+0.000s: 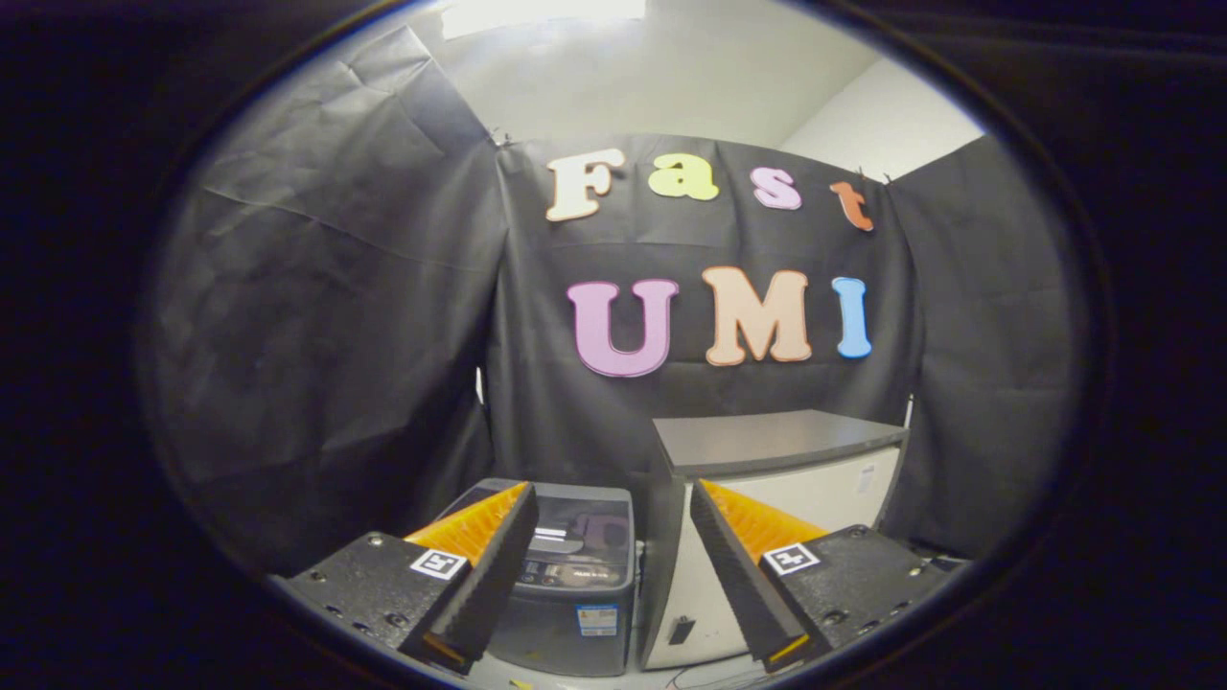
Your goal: Put the clothes into the washing machine and then close the washing machine lid.
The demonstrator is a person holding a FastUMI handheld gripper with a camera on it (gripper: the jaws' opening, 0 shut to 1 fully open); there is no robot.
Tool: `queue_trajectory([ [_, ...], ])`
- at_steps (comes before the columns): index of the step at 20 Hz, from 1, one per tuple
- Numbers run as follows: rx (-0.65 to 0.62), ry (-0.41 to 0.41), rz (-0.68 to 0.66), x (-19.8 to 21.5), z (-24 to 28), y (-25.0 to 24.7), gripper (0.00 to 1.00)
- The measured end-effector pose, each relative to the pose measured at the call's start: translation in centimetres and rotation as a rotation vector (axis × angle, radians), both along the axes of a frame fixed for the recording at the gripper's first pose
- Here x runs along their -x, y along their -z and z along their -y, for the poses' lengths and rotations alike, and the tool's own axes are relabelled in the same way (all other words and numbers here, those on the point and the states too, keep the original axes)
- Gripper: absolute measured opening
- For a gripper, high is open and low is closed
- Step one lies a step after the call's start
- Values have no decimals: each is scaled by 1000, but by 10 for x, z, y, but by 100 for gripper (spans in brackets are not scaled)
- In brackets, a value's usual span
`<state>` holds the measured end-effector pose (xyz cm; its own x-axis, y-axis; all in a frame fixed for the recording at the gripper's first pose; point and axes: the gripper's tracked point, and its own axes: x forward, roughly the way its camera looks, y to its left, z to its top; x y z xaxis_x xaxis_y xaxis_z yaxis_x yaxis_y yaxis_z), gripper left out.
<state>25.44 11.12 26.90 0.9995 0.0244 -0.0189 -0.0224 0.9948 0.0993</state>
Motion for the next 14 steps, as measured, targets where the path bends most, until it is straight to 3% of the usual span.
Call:
queue_trajectory([
  [6, -99, 74, 26, 14, 32, -8, 96],
  [14, -51, -59, 34, 16, -8, -12, 96],
])
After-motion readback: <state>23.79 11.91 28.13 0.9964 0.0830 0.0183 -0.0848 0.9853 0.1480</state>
